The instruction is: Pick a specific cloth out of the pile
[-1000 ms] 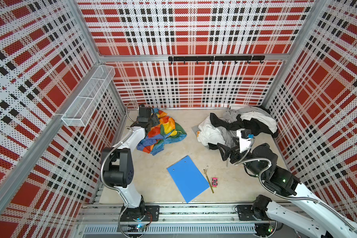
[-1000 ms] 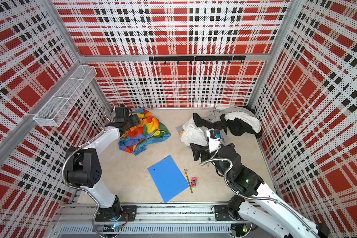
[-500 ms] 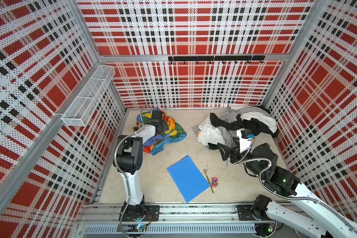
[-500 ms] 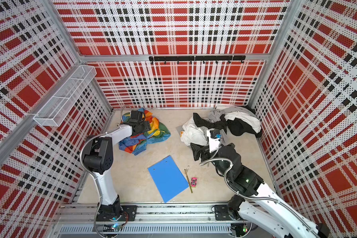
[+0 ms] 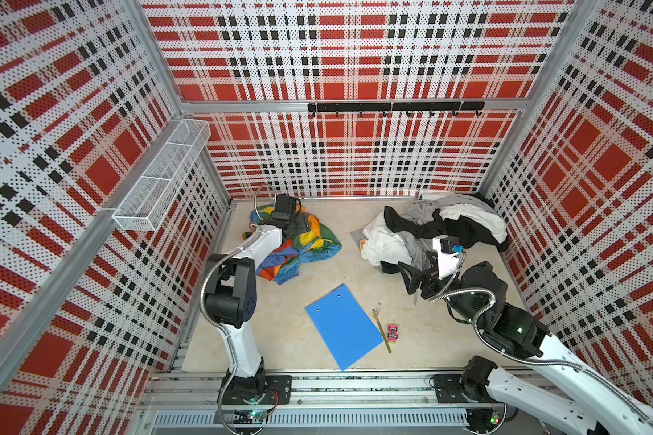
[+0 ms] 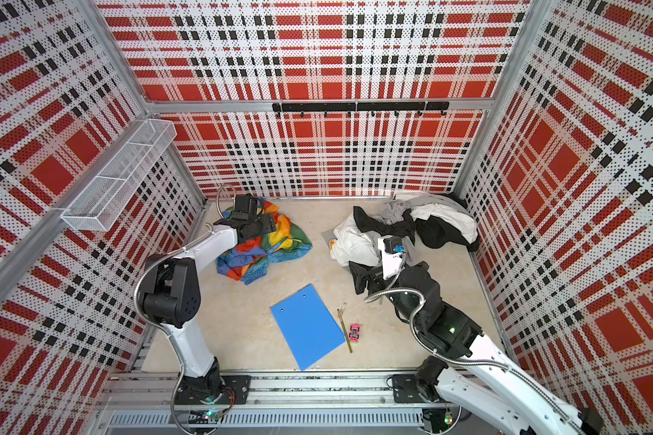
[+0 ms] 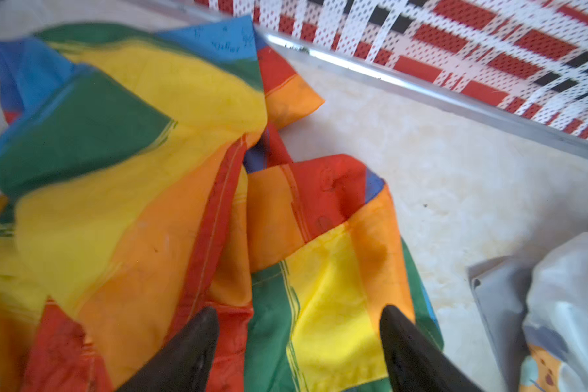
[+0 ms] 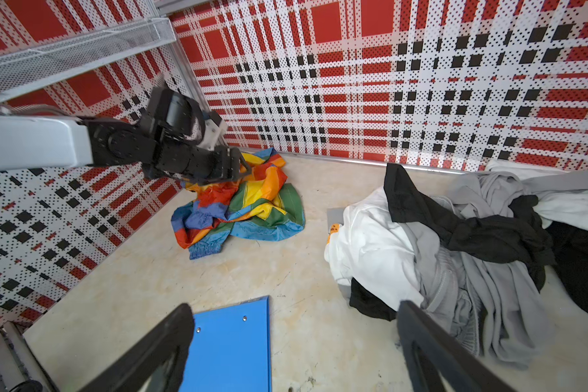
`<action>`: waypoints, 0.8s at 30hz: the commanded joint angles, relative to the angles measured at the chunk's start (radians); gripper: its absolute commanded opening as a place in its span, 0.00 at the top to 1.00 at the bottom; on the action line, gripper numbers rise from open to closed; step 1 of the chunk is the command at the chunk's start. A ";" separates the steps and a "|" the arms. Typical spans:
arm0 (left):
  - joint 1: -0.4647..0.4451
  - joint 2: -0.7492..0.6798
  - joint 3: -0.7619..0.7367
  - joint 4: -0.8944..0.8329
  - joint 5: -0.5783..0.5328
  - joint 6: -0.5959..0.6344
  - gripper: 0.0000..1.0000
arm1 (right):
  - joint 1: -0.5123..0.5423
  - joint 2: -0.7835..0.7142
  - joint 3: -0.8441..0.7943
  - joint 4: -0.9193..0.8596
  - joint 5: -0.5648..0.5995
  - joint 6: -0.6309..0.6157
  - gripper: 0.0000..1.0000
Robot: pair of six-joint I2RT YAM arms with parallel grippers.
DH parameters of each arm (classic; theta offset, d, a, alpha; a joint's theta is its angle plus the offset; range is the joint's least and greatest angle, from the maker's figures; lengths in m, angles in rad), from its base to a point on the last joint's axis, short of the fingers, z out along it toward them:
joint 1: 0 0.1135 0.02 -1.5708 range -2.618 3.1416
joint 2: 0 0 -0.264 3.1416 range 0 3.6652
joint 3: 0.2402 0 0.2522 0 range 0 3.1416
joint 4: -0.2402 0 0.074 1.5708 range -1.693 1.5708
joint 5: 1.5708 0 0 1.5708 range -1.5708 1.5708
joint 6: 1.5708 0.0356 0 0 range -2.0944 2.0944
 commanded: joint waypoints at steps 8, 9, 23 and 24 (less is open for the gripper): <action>-0.011 -0.346 -0.195 0.094 -0.015 0.089 0.01 | -0.003 -0.063 0.068 -0.049 -0.123 -0.113 0.00; -0.010 -0.382 -0.217 0.095 -0.012 0.094 0.01 | -0.004 -0.071 0.069 -0.054 -0.125 -0.121 0.00; -0.072 -0.844 -0.743 0.418 -0.047 0.177 0.01 | -0.088 -0.055 0.004 0.018 -0.134 -0.145 0.00; -0.079 -0.870 -0.792 0.465 -0.060 0.187 0.01 | -0.126 -0.039 -0.002 0.032 -0.168 -0.140 0.00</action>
